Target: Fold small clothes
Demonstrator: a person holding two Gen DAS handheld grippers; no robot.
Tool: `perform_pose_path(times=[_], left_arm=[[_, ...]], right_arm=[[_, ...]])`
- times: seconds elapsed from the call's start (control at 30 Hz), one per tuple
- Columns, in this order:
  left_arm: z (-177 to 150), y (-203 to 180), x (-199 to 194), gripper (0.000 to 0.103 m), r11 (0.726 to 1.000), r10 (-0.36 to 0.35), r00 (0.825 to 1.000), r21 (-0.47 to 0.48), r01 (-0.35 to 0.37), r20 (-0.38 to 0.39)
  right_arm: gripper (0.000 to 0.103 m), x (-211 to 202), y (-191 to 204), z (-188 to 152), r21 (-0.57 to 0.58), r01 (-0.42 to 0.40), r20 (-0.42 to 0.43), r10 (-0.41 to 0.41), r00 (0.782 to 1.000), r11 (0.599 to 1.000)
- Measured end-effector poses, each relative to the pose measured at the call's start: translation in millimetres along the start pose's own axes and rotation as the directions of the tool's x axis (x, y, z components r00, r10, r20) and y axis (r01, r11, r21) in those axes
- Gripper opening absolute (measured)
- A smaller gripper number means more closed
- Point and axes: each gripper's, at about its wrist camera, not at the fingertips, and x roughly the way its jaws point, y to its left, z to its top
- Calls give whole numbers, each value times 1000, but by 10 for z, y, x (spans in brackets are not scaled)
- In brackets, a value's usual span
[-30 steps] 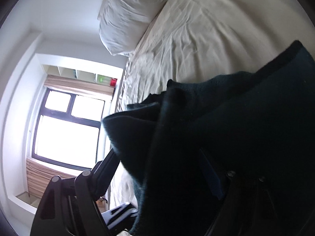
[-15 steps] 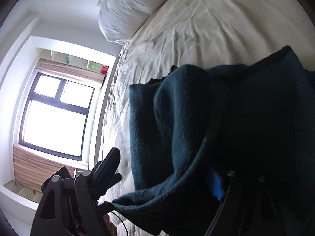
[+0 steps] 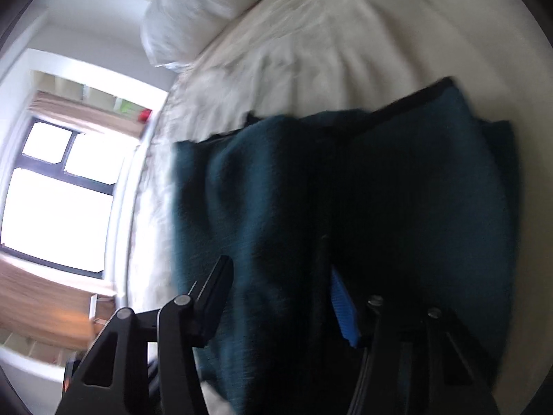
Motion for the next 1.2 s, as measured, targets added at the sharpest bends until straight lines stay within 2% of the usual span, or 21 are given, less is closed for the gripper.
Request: perform_pose_path(times=[0.1, 0.17, 0.23, 0.27, 0.3, 0.37, 0.47, 0.6, 0.7, 0.8, 0.97, 1.2], left_arm=[[56, 312, -112, 76, 996, 37, 999, -82, -33, 40], [80, 455, -154, 76, 990, 63, 997, -133, -56, 46], [109, 541, -179, 76, 986, 63, 996, -159, -53, 59], [119, 581, -203, 76, 984, 68, 996, -168, -56, 62], [154, 597, -183, 76, 983, 68, 996, -176, -57, 60], [198, 527, -148, 76, 983, 61, 997, -179, -50, 54], [268, 538, -39, 76, 984, 60, 997, -169, -51, 51], [444, 489, 93, 76, 985, 58, 997, -165, -49, 50], [497, 405, 63, 76, 985, 76, 996, -158, -69, 40], [617, 374, 191, 76, 982, 73, 997, -175, -67, 28], [647, 358, 336, 76, 981, 73, 997, -179, -71, 5], [670, 370, 423, 76, 982, 93, 996, -166, -89, 15]], right_arm=[[59, 102, 146, -20, -59, 4, -14, -5, 1000, 998], [57, 198, 199, -56, -109, 75, -34, -79, 996, 991], [42, 220, 206, -76, -137, 129, -26, -134, 991, 982], [29, 210, 207, -71, -142, 150, -18, -154, 988, 978], [22, 163, 174, -54, -130, 157, -3, -158, 987, 979], [19, 74, 132, -21, -110, 155, 33, -153, 988, 982], [17, -157, 66, -12, -107, 179, 96, -169, 981, 978], [17, -474, -110, -25, -86, 192, 141, -179, 974, 978], [17, -610, -250, -46, -62, 211, 149, -200, 968, 975], [17, -663, -429, -10, -33, 206, 147, -199, 969, 978], [17, -676, -522, -26, -24, 199, 147, -193, 970, 980], [16, -866, -623, -78, 1, 202, 179, -199, 964, 979]])
